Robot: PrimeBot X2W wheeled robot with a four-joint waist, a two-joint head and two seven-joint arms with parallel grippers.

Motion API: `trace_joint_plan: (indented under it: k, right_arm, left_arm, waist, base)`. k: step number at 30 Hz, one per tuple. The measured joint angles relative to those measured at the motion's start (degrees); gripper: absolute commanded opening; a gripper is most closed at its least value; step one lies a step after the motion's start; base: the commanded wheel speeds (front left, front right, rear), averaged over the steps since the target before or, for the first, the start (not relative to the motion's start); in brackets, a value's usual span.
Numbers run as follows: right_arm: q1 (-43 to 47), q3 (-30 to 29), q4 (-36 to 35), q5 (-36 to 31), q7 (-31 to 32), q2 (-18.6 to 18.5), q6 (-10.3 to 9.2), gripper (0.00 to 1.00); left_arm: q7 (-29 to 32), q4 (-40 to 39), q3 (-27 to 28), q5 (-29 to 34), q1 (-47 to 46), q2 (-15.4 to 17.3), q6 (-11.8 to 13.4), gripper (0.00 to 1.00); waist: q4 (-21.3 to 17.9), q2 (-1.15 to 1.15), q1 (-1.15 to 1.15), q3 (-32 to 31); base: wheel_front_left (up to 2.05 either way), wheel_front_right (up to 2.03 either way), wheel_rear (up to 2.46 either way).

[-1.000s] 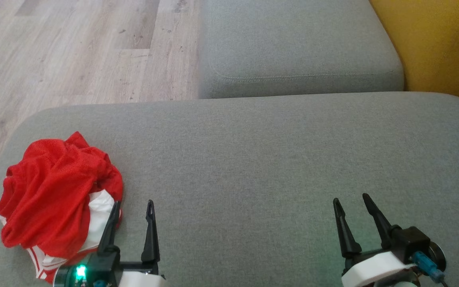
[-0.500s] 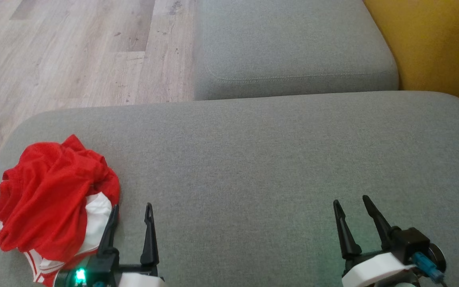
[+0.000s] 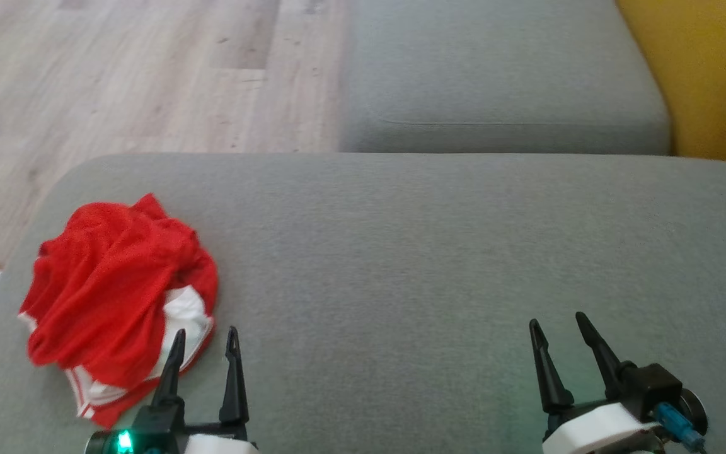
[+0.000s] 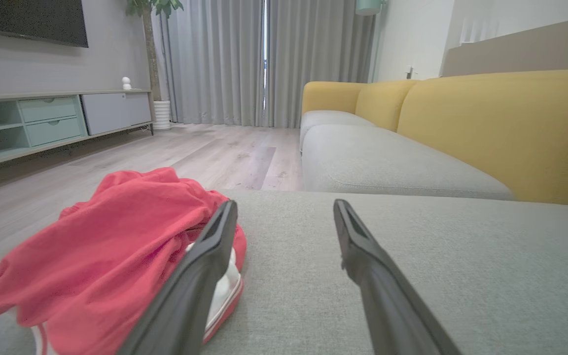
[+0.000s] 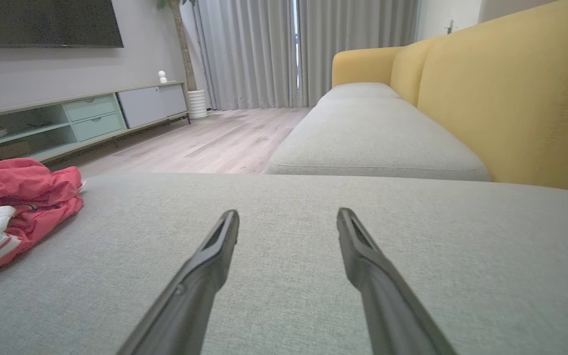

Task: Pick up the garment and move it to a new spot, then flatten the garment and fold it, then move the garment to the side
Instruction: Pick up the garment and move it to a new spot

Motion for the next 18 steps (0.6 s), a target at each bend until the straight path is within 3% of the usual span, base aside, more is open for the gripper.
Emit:
trace_joint_plan:
  k: [18]
  right_arm:
    - [-0.02,0.86,-0.87,1.12,0.00,0.00,0.00,1.00]
  left_arm:
    - [0.00,-1.29,4.38,1.43,0.20,0.13,0.14,1.00]
  waist:
    - [13.91,0.00,0.00,0.93]
  base:
    - [0.00,0.00,0.00]
